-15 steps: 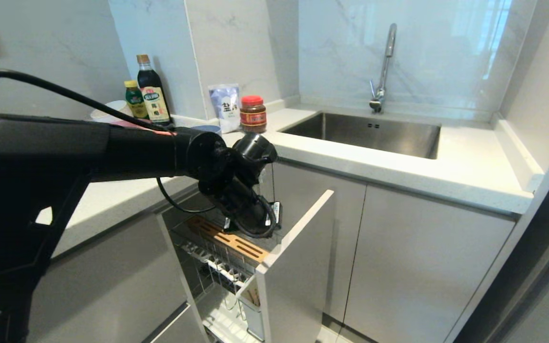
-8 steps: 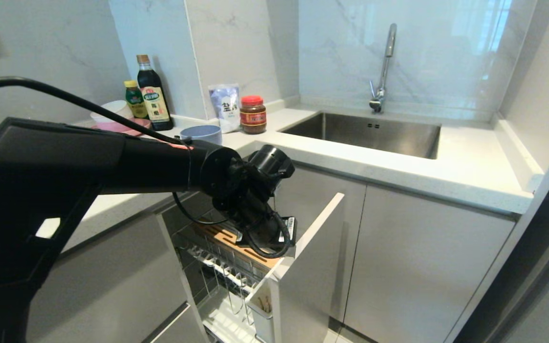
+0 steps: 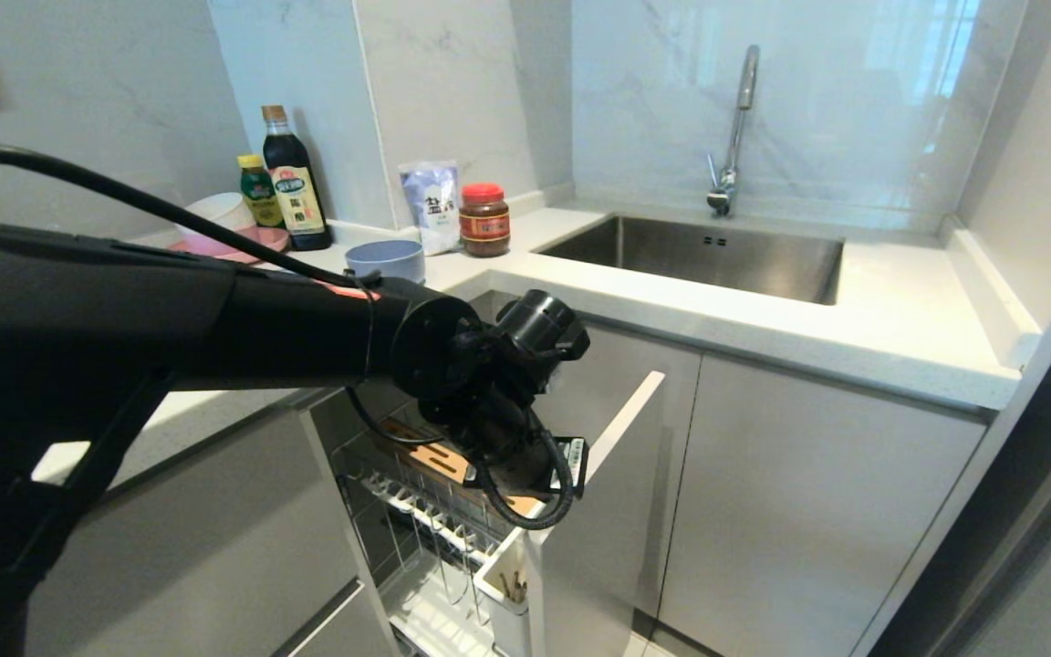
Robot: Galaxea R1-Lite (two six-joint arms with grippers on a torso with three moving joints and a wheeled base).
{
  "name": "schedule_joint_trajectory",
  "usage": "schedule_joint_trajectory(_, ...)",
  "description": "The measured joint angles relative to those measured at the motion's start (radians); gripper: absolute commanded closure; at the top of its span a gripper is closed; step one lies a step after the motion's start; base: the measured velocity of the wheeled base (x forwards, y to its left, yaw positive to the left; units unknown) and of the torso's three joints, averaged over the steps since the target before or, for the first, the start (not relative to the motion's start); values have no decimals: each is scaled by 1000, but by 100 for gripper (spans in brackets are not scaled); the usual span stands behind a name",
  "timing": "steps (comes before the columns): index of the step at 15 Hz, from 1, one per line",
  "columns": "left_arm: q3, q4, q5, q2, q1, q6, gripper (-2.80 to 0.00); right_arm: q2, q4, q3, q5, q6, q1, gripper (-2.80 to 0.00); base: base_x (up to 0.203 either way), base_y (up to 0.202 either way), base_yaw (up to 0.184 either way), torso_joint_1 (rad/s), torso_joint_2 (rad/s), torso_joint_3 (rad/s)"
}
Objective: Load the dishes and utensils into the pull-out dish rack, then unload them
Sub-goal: Pick up the chopsticks and place it in the cupboard
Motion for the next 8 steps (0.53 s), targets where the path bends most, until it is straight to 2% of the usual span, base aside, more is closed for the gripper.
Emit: schedule_joint_trajectory(8, 41, -49, -1, -19, -25, 0, 0, 0, 0, 0, 0, 0, 0, 0, 0, 0, 0, 0, 0, 0)
